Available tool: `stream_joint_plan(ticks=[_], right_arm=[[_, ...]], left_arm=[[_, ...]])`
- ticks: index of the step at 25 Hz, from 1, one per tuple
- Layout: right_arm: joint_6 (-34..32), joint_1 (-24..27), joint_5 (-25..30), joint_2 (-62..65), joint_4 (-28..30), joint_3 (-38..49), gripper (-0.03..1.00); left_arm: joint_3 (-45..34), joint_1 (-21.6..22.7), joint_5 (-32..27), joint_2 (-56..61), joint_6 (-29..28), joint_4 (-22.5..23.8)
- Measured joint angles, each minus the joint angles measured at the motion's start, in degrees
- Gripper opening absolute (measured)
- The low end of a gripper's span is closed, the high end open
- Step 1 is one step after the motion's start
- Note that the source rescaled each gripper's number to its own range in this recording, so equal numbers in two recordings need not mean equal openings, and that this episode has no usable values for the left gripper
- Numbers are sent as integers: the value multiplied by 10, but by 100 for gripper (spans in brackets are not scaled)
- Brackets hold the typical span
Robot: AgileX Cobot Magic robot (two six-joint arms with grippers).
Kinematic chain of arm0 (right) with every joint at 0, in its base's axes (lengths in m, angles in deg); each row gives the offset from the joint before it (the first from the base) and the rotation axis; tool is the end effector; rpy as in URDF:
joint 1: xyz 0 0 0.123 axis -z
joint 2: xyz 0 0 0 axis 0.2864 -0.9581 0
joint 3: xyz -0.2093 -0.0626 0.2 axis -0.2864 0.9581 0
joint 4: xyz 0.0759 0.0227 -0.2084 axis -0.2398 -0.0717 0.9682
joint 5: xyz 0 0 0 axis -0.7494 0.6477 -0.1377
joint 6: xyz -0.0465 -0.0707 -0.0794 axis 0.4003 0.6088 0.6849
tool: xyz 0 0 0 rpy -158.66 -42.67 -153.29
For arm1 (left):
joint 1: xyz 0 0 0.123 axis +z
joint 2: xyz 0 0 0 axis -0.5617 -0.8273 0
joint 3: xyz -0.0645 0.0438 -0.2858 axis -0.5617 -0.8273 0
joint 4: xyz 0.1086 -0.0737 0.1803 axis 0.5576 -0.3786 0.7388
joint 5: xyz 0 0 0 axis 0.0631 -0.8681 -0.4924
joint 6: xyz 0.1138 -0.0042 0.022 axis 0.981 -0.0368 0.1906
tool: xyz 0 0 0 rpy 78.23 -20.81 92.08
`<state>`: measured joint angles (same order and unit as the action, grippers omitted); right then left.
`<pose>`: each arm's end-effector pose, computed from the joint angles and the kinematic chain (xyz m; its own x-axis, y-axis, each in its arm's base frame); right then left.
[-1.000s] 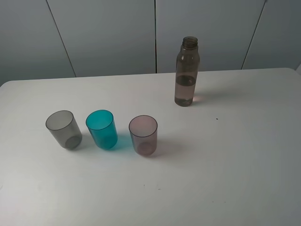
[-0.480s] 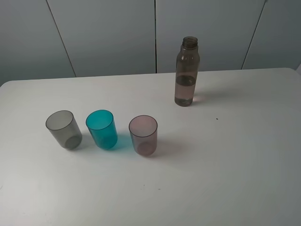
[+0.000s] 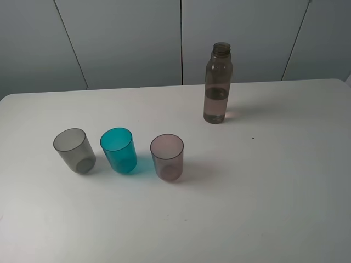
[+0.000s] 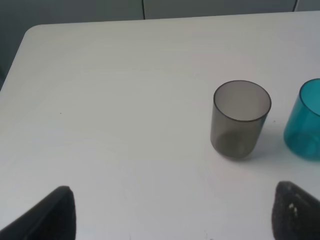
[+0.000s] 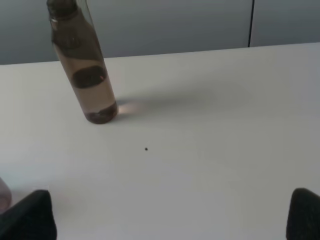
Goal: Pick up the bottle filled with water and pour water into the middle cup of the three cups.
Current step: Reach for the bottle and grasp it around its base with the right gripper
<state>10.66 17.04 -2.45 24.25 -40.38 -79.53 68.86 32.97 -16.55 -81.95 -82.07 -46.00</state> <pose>0.0046 0.0117 0.2888 -0.4666 0.0714 -0.8816 -0.0510 0.9929 0.1074 -0.0223 0.0022 0.2525 -0.4608 0.0006 -0.8875 0.0039 1.0000 -0.0013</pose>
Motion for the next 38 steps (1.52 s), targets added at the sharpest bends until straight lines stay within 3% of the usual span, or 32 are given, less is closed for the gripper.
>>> stream_joint_plan(ticks=[5, 12, 18, 23, 31, 38], right_arm=[[7, 0, -99, -105, -45, -19, 100], [93, -9, -239, -239, -108, -22, 100], [124, -118, -319, -357, -107, -22, 100], [130, -190, -425, -454, -103, -22, 100], [132, -212, -591, -619, -101, -22, 100], [132, -215, -645, -765, -56, -30, 100]], left_arm=[[0, 0, 0, 0, 0, 0], [0, 0, 0, 0, 0, 0], [0, 0, 0, 0, -1, 0], [0, 0, 0, 0, -1, 0], [0, 0, 0, 0, -1, 0], [0, 0, 0, 0, -1, 0]])
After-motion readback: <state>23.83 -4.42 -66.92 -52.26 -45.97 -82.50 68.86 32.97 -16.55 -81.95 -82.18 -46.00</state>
